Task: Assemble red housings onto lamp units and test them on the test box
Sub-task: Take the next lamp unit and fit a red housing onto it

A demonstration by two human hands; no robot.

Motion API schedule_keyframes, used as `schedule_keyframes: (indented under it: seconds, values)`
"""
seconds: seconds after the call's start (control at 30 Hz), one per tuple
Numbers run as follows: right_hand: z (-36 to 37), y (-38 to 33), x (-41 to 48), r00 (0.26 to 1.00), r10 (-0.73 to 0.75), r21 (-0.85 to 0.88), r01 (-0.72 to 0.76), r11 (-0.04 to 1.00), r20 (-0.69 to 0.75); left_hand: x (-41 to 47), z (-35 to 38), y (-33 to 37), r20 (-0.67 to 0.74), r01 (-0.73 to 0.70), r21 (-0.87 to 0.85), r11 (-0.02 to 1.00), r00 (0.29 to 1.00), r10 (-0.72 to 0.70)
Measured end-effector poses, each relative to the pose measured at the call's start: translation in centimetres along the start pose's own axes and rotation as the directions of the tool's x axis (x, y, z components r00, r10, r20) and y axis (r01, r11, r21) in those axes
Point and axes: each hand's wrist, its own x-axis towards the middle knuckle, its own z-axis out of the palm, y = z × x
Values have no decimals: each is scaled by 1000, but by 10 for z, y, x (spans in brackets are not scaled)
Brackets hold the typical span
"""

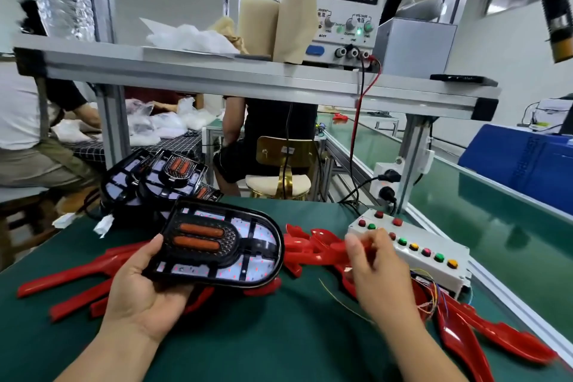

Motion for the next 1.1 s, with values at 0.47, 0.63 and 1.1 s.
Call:
schedule_keyframes:
  seconds: [0.47,0.63,1.1]
  values:
    - [27,-38,-28,868,273,510,-471,720,416,-8,7,-21,71,9,102,995,997,-17]
    - [37,-39,-38,891,285,397,-418,817,353,-14,12,-28,70,37,146,989,996,-47]
    - [39,-36,-41,964,222,-10,-223,975,145,-18,15,-36,73,60,120,991,995,-69]
